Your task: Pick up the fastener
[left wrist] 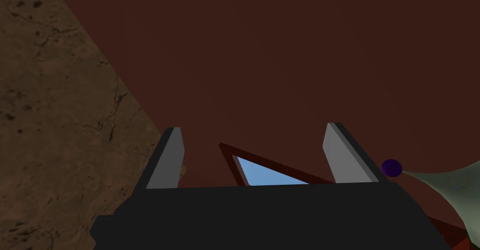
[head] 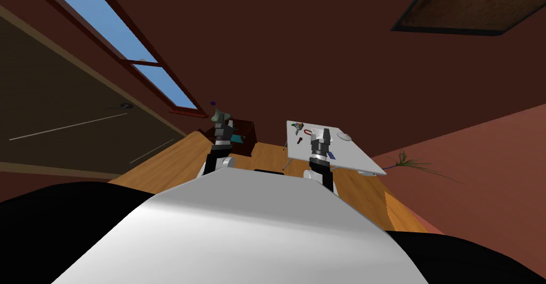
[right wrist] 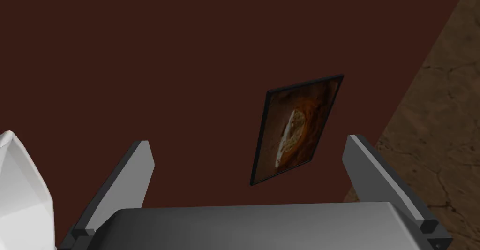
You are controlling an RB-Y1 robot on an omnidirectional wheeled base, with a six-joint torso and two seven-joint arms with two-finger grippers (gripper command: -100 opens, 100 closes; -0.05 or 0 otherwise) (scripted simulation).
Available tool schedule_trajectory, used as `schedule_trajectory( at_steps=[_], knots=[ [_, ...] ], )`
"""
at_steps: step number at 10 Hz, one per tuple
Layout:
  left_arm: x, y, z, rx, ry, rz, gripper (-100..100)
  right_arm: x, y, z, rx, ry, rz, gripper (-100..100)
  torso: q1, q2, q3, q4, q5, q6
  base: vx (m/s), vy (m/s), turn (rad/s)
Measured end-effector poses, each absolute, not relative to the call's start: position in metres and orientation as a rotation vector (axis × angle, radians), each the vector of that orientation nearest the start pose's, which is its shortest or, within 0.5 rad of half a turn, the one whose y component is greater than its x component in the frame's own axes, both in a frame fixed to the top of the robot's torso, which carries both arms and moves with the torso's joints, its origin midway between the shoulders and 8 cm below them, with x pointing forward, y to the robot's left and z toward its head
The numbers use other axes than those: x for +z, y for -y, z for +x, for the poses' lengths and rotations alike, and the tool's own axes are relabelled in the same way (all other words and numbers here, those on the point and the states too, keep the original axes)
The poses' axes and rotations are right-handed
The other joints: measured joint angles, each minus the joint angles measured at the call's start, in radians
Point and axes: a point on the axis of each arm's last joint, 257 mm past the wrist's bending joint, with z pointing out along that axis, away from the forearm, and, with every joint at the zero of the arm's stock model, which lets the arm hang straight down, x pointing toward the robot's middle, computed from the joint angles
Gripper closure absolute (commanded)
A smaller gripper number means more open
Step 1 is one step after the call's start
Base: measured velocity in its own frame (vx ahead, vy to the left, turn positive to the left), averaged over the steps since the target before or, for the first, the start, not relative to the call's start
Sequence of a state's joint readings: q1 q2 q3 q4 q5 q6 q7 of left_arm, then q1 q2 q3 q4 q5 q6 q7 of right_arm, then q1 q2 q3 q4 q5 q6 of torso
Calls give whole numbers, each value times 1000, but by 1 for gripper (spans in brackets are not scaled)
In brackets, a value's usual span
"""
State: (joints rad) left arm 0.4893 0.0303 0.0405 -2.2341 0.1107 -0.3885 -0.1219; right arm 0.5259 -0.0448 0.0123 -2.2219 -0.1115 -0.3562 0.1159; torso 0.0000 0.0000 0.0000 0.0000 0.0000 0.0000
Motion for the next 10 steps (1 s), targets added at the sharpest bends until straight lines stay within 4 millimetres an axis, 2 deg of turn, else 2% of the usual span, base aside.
schedule_trajectory(
  at_steps=[4, 8, 10],
  knots=[
    [-14, -307, 366, -1190, -704, -769, 0, -84, 291, 378, 1102, -967, 742, -100, -1, 4, 2, 1, 0, 0, -52, -6, 75],
    [-14, -307, 366, -1190, -704, -769, 0, -117, 297, 377, 998, -1120, 653, -100, -1, 2, 1, 1, 0, 0, -37, -2, 80],
    [-14, -307, 366, -1190, -704, -769, 0, -145, 303, 377, 922, -1221, 589, -100, -2, 4, 2, 1, 0, 0, -56, -11, 87]
  ],
)
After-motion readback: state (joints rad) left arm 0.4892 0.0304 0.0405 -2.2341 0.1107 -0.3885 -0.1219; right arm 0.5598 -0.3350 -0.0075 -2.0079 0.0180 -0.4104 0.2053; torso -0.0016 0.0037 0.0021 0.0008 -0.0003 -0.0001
